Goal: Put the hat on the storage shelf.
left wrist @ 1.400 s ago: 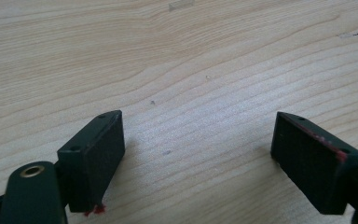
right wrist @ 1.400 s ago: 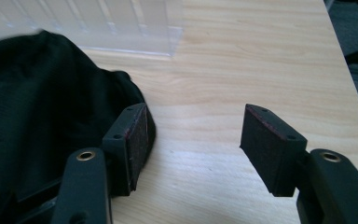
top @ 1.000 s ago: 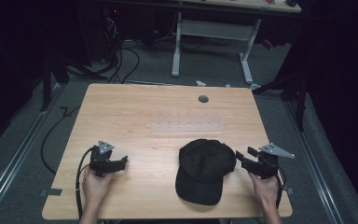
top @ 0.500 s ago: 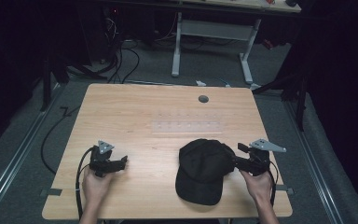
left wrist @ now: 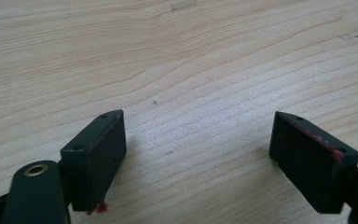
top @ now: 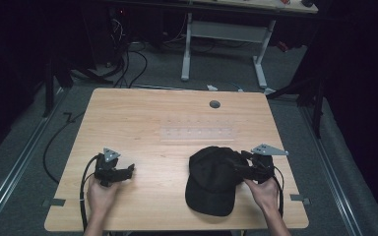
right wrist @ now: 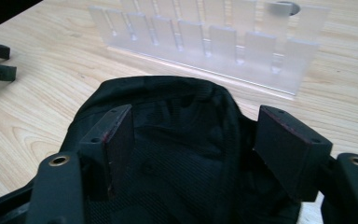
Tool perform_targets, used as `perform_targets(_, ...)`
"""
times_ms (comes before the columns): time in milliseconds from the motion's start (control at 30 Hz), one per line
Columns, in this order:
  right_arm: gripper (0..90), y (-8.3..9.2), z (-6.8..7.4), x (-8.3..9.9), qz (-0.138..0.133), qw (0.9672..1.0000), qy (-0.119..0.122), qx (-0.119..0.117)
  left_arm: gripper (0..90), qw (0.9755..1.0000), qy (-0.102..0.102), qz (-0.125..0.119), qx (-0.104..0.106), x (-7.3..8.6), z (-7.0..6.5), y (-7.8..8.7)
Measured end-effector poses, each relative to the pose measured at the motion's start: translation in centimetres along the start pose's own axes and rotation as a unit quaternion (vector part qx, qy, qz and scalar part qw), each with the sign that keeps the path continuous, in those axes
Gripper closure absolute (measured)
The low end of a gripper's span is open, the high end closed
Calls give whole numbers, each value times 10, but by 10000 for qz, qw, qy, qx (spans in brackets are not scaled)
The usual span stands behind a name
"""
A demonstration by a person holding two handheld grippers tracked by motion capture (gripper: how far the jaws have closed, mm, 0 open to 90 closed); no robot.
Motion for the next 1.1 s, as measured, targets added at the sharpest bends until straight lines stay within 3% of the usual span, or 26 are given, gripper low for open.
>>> perform_targets(600, 241, -18, 3, -3, 129, 9999, -19, -22, 193, 10000, 0, -2, -8, 0, 0, 0)
perform_targets(833, 196, -34, 0, 1, 440, 9990, -80, -88, 193, 10000, 0, -2, -7, 0, 0, 0)
perform_targets(1100, 202, -44, -4, 7, 565, 9979, -230, -208, 193, 10000, -2, -2, -7, 0, 0, 0)
Point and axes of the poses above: each handheld gripper's, and its own axes: y roughly backward along the jaws, x roughly out of its underside, z roughly to its left, the point moved 3 cm from there along -y, roughly forward along the jaws, and after that the axes turned 15 degrees about -z, right-handed, at the moved point
